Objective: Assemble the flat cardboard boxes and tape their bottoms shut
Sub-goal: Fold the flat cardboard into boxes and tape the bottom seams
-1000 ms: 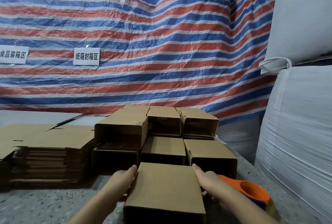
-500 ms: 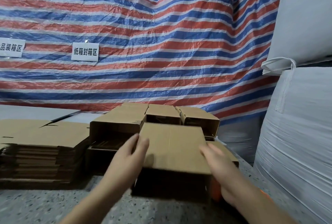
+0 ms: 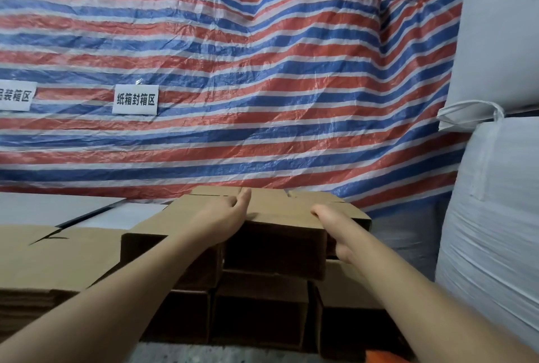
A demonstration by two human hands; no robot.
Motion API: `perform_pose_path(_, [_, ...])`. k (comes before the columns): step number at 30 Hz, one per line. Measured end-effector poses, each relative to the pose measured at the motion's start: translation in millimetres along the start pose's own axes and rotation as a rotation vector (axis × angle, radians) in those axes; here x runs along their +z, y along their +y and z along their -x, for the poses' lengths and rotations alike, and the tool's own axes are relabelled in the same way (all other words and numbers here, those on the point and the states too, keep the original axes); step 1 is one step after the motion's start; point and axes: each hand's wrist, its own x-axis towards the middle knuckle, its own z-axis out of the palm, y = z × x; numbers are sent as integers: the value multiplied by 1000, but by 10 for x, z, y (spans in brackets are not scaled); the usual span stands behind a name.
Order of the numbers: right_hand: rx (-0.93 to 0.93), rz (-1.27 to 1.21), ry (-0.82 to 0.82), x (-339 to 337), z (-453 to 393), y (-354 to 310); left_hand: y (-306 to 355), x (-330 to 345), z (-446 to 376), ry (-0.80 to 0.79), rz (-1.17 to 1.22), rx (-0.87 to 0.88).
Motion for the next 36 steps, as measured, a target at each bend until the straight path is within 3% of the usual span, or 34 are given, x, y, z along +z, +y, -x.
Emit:
perform_pose_path(8, [27,23,-63,216,-421,397,-345,343,-173,-116,-169,55])
perform_pose_path(14, [12,-119,-80,136,-431,499,-320,380,-70,58,-222,121])
perform_pose_path(21, [-163,79,68,-49,-392,374,-562,-104,170,356,-133,177])
perform_pose_path(25, [-283,215,172,-72,-295,330,-1157,-523,325,460,-144,68])
perform_pose_path(31, [-406,325,229,73,-3,314,-2147,-659,495,318,-254,-210])
perform_pose_path(34, [-450,335,218,165,143,262,-2386,-547,640,69,-268,-194])
perform_pose_path(36, [-484,349,199,224,212,239,-2449,-457,743,-122,-427,-160])
